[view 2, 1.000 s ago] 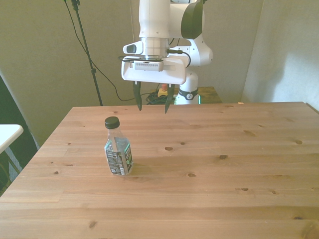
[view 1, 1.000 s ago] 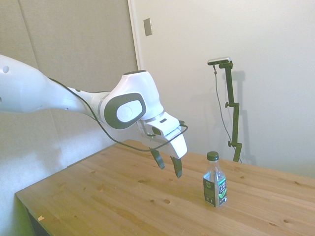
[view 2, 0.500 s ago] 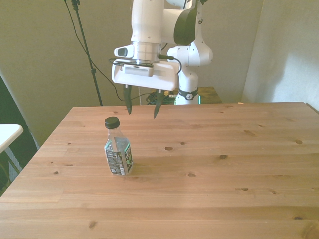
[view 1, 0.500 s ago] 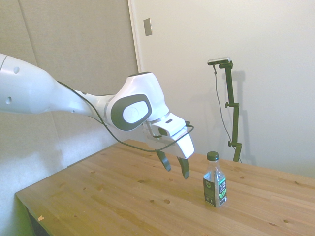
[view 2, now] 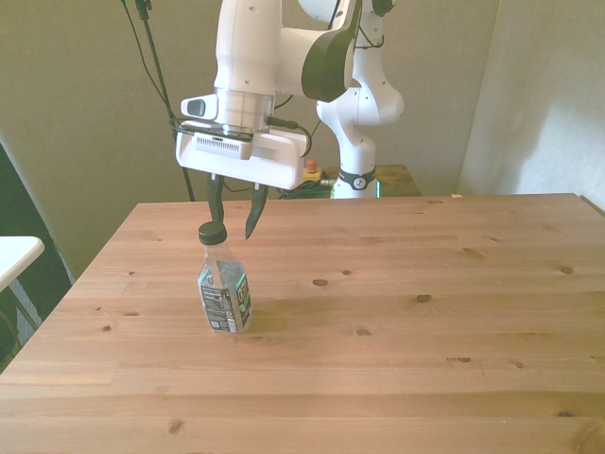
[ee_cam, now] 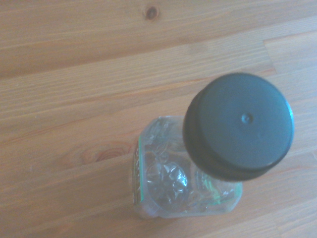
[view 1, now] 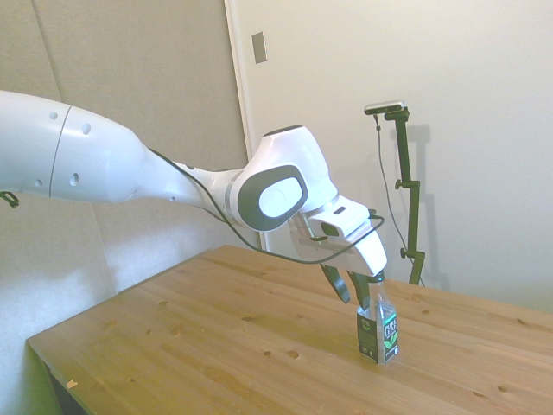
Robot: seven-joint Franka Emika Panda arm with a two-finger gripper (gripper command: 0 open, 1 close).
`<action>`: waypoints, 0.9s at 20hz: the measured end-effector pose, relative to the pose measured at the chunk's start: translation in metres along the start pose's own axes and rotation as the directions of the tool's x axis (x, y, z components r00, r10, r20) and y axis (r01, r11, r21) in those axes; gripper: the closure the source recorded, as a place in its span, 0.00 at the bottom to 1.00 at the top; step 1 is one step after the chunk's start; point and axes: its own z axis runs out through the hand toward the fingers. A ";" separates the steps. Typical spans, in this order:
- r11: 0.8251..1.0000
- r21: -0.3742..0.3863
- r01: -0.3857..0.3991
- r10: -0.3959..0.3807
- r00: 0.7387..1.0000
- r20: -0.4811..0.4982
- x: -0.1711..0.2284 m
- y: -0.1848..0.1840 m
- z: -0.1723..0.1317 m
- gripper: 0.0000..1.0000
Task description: Knock down the bottle
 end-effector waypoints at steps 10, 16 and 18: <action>0.999 0.016 -0.031 0.031 0.999 -0.021 0.019 -0.007 -0.007 1.00; 0.997 0.035 -0.068 0.069 0.997 -0.027 0.024 -0.028 -0.012 1.00; 0.996 0.041 -0.084 0.086 0.996 -0.035 0.028 -0.037 -0.015 1.00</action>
